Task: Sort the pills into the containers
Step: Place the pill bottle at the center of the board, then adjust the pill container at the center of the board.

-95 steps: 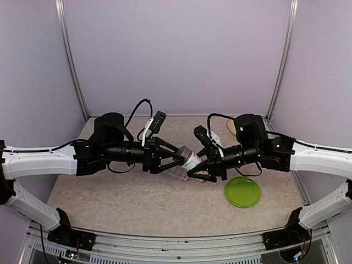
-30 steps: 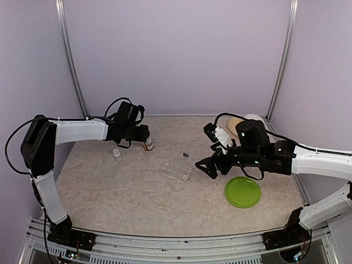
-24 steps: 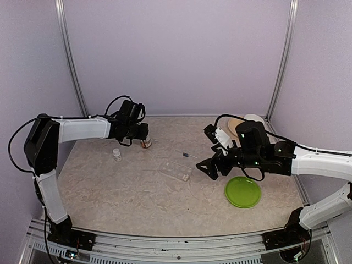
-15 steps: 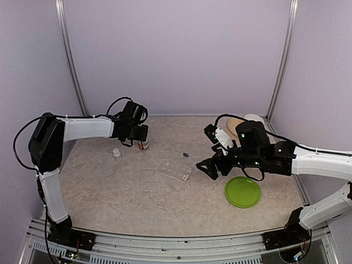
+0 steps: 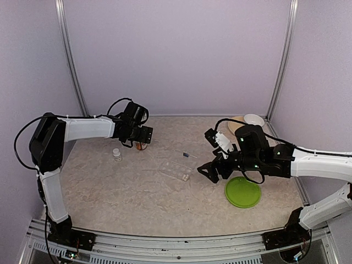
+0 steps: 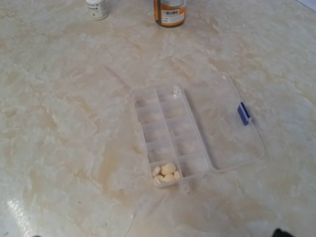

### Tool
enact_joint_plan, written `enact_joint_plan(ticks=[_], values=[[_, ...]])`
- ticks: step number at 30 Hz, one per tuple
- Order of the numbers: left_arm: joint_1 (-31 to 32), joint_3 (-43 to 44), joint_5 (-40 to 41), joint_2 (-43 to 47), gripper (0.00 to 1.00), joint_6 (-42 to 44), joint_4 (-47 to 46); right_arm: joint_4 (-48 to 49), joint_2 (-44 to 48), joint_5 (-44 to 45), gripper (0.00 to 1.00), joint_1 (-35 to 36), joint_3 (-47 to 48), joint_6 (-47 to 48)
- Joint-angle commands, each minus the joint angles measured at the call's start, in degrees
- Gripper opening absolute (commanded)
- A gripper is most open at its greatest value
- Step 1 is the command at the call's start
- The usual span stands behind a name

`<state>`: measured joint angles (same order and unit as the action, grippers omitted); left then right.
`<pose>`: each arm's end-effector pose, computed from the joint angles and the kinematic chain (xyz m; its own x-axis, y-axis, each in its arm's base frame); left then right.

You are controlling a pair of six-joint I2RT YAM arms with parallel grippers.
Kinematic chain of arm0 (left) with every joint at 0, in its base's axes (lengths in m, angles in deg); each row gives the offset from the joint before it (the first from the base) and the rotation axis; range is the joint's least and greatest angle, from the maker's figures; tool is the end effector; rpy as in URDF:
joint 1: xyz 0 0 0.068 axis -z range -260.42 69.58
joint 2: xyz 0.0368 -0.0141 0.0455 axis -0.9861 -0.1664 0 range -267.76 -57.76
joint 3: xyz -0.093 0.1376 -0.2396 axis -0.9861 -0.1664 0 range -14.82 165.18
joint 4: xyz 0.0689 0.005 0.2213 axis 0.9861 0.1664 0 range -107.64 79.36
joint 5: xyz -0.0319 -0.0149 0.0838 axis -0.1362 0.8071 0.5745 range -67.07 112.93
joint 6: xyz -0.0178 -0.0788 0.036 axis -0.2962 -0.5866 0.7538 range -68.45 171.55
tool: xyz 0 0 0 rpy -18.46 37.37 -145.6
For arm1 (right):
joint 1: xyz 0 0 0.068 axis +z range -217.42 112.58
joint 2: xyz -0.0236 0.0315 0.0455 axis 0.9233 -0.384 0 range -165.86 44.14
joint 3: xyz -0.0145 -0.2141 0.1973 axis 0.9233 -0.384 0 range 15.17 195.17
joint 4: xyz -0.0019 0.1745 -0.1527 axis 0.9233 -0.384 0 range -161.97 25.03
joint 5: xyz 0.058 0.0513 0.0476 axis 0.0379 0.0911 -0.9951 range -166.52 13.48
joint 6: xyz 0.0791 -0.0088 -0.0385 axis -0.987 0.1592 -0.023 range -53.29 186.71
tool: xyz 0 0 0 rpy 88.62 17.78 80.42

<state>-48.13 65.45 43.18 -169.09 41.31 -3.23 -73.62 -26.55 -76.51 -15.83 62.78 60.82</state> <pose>0.3866 -0.2122 0.2135 -0.6457 0.2107 -0.7340 0.1842 0.9758 0.1181 0.1714 0.2161 0.2722 -0.4054 -0.3462 -0.8460 -0.7458 0.6604 0.0872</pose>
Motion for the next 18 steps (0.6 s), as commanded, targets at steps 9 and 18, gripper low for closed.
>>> enact_joint_plan(ticks=[9,18], values=[[7.56,-6.01,-5.23,9.19,0.99,-3.66,-2.35,1.29,-1.85,0.93,1.00,-1.85,-1.41,-2.63],[8.62,-16.93,-27.45,10.42,0.99,-8.94,-15.64,2.26,-3.58,-1.10,1.00,-4.45,-1.72,-4.76]])
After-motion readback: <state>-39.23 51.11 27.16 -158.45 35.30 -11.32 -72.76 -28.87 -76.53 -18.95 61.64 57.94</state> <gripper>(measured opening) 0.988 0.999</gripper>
